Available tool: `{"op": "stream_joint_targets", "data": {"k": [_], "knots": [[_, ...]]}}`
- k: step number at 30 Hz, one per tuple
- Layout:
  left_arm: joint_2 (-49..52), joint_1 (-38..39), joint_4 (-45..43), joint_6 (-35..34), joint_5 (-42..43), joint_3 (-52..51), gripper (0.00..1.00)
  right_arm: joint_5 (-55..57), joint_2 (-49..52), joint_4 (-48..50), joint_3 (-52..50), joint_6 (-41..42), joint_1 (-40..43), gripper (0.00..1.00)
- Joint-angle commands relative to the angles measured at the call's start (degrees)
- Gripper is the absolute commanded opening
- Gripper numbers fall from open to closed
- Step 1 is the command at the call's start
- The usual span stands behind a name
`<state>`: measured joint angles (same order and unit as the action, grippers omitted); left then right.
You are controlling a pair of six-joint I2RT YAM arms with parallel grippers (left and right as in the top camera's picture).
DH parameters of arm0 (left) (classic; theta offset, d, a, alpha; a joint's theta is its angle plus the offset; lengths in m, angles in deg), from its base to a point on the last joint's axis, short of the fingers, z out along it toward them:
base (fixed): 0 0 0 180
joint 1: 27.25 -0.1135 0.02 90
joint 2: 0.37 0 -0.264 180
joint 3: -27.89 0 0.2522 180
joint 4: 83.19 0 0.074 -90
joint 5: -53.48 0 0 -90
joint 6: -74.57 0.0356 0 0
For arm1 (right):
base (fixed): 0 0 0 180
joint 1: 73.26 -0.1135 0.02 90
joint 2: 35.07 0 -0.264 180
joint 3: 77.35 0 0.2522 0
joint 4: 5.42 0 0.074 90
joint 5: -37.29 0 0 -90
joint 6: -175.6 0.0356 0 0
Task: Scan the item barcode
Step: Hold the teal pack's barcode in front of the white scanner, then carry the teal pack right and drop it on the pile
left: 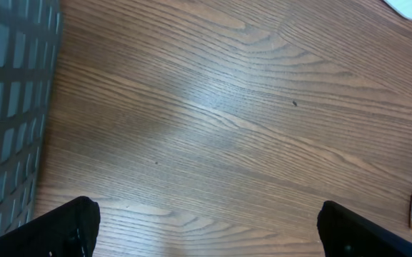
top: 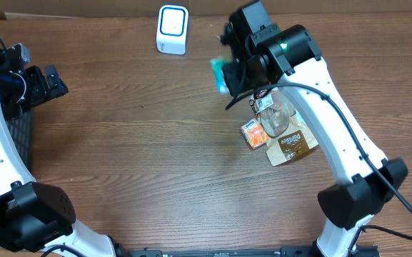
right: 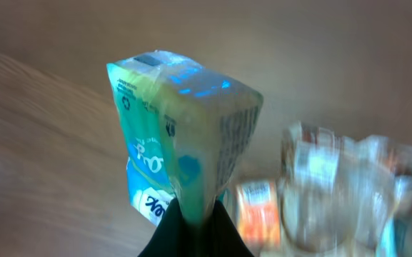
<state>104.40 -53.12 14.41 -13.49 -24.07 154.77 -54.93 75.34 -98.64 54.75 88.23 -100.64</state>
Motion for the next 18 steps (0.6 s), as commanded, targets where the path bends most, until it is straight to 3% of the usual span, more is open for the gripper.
{"op": "stream_joint_targets", "data": {"k": [1, 6, 13, 14, 16, 18], "knots": [[-0.15, 0.39, -0.07, 1.09, 0.68, 0.15, 1.0, -0.92, 1.2, -3.34, -6.99, 3.19, 3.56, 0.04], [-0.15, 0.39, -0.07, 1.09, 0.68, 0.15, 1.0, -0.9, 1.2, 1.92, -20.41, 3.04, 9.42, 0.04], [-0.15, 0.39, -0.07, 1.09, 0.68, 0.15, 1.0, -2.29, 1.2, 10.05, -30.05, 1.77, 14.6, 0.04], [-0.15, 0.39, -0.07, 1.07, 0.68, 0.15, 1.0, -3.56, 1.2, 10.43, -30.86, 1.27, 14.93, 0.09], [-0.15, 0.39, -0.07, 1.07, 0.68, 0.15, 1.0, -5.49, 1.2, 10.64, -31.65, -0.04, 15.39, 0.32], [-0.15, 0.39, -0.07, 1.07, 0.68, 0.15, 1.0, -6.1, 1.2, 10.16, -31.71, -0.98, 15.74, 0.42]]}}
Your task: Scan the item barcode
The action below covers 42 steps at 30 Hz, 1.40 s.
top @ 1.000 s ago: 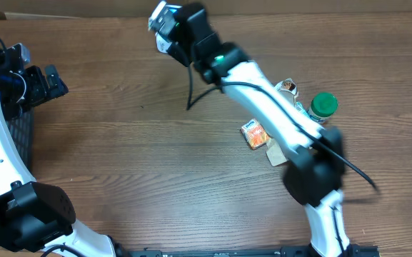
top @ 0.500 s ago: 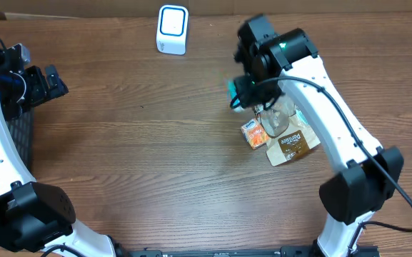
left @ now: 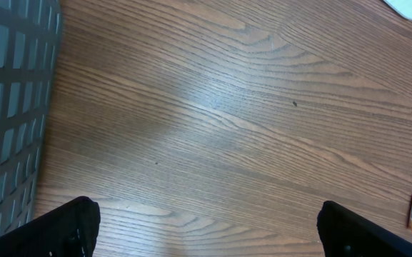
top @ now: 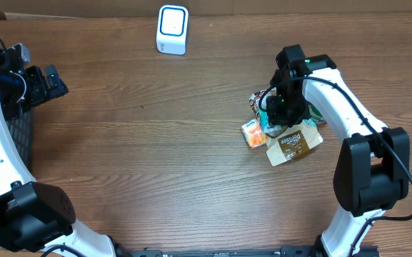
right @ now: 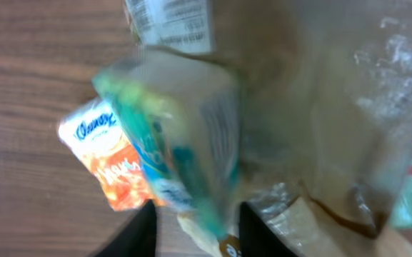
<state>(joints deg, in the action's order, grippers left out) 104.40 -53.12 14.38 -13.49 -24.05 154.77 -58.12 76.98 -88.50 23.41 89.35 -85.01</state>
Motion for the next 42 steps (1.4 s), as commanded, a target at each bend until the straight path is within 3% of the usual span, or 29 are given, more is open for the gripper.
{"op": "stream_joint_targets", "data": {"k": [1, 9, 14, 17, 18, 19, 27, 42], "knots": [[-0.15, 0.39, -0.04, 1.09, 0.66, 0.15, 1.0, -2.93, -0.5, -0.28, -0.31, -2.12, 0.17, 0.44], [-0.15, 0.39, -0.04, 1.07, 0.66, 0.15, 1.0, -8.44, -3.89, -6.27, 5.35, -4.33, 0.2, 0.46], [-0.15, 0.39, -0.07, 1.09, 0.66, 0.15, 1.0, -9.84, -11.15, -11.43, 11.5, -4.42, 0.2, 0.55], [-0.15, 0.39, -0.04, 1.07, 0.66, 0.15, 1.0, -13.44, -17.44, -13.66, 15.52, -3.76, 0.2, 0.72], [-0.15, 0.39, -0.04, 1.09, 0.66, 0.15, 1.0, -14.78, -19.41, -13.84, 16.28, -3.74, 0.2, 0.81], [-0.15, 0.39, -0.04, 1.09, 0.66, 0.15, 1.0, -15.76, -21.24, -13.81, 16.81, -3.72, 0.2, 1.0], [-0.15, 0.39, -0.04, 1.09, 0.66, 0.15, 1.0, -15.89, -32.26, -13.77, 17.25, -3.58, 0.2, 1.0], [-0.15, 0.39, -0.07, 1.07, 0.66, 0.15, 1.0, -12.35, -31.52, -13.68, 17.2, -3.63, 0.2, 1.0]]}}
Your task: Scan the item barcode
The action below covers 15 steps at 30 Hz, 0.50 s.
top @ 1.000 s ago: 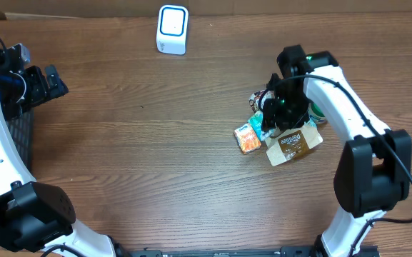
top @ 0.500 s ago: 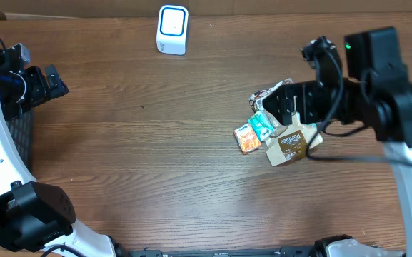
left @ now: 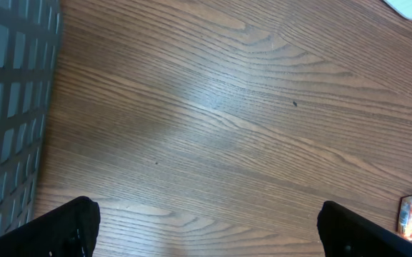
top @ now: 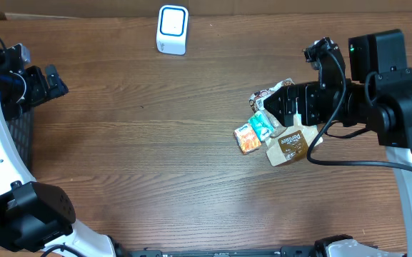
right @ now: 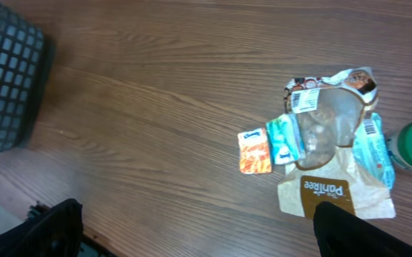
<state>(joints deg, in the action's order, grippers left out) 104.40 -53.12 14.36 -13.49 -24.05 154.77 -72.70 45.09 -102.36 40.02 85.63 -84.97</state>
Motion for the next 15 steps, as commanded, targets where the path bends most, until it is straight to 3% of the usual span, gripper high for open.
{"op": "stream_joint_targets", "data": {"k": [1, 6, 11, 15], "knots": [[-0.15, 0.39, -0.04, 1.09, 0.66, 0.15, 1.0, 2.67, 0.35, 0.31, 0.59, 0.11, 0.15, 1.0], [-0.15, 0.39, -0.02, 1.07, 0.66, 0.15, 1.0, 10.45, -3.61, 4.79, -2.91, 0.09, 0.15, 1.0], [-0.15, 0.39, -0.02, 1.07, 0.66, 0.15, 1.0, 12.7, -13.31, 17.59, -15.47, 0.11, 0.33, 1.0], [-0.15, 0.39, -0.02, 1.07, 0.66, 0.15, 1.0, 13.6, -25.07, 29.7, -31.39, -0.52, 1.68, 1.0]]}}
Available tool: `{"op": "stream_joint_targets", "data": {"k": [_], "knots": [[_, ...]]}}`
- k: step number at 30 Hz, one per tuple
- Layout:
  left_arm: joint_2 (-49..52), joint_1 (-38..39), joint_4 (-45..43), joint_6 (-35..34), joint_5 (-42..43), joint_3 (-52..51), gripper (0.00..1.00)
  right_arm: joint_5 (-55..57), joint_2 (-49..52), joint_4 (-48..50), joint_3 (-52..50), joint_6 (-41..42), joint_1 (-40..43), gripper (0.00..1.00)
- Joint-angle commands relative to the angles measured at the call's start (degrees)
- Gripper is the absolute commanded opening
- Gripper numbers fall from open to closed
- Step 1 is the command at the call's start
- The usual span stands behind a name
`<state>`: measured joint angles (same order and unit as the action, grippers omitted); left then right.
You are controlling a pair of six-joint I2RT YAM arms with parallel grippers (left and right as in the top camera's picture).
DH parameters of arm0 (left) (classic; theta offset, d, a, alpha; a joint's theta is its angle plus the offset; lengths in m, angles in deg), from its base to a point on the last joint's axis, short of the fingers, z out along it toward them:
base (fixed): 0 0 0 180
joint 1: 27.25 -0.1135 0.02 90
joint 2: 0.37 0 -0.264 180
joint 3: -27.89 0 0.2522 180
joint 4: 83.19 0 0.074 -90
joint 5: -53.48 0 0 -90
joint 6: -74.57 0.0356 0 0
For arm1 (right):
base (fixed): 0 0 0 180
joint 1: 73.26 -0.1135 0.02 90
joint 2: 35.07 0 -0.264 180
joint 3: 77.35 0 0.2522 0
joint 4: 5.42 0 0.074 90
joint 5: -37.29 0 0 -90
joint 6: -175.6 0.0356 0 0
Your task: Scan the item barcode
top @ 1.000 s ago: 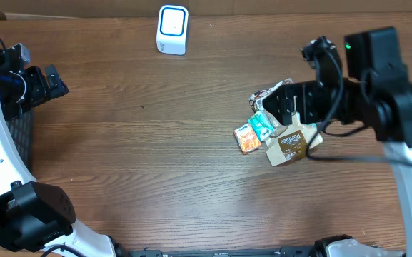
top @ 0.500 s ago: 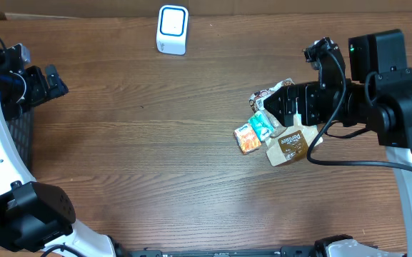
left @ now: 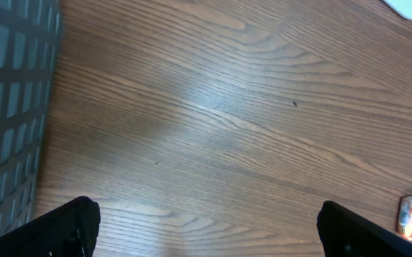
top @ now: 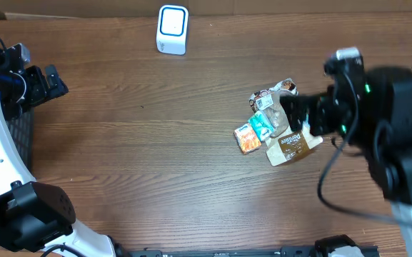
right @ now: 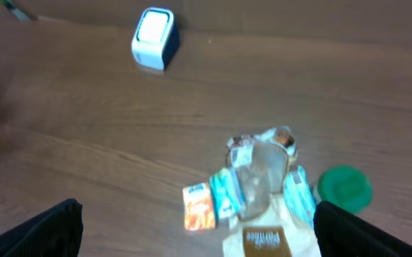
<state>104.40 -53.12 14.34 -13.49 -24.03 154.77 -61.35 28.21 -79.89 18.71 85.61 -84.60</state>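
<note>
The white barcode scanner [top: 172, 28] stands at the far edge, also in the right wrist view [right: 152, 28]. The teal tissue pack [top: 262, 125] lies flat between an orange pack [top: 246, 138] and a clear bag [top: 277, 100]; the right wrist view shows the same teal pack [right: 225, 194]. My right gripper [right: 195, 232] hangs open high above this pile, nothing between its fingers; overhead it [top: 300, 114] looks blurred. My left gripper [left: 206, 228] is open over bare wood at the far left [top: 45, 82].
A brown paper bag [right: 266, 239], a second teal pack [right: 300, 200] and a green lid [right: 344, 187] lie by the pile. A black mesh basket [left: 9, 107] stands at the table's left edge.
My right arm has shifted toward the near right and its camera now looks toward the scanner instead of straight down. The packs lie where they were. The left arm has not moved.
My right gripper held the teal pack up near the scanner. Then it was down at the pile with the pack. Later it was open above the pile, the teal pack lying beside the orange one. Now it is open and farther back.
</note>
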Motion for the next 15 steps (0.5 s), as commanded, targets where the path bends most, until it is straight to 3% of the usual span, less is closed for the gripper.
{"op": "stream_joint_targets", "data": {"k": [1, 10, 15], "knots": [[-0.15, 0.39, -0.02, 1.07, 0.63, 0.15, 1.0, 2.47, -10.64, 10.32, -13.38, -0.5, 1.6, 1.0], [-0.15, 0.39, -0.02, 1.09, 0.63, 0.15, 0.99, 2.6, -34.42, 39.95, -44.76, -0.48, 1.81, 1.0], [-0.15, 0.39, 0.0, 1.07, 0.63, 0.15, 0.99, 2.54, -42.93, 51.41, -57.99, -0.13, 1.81, 1.0]]}}
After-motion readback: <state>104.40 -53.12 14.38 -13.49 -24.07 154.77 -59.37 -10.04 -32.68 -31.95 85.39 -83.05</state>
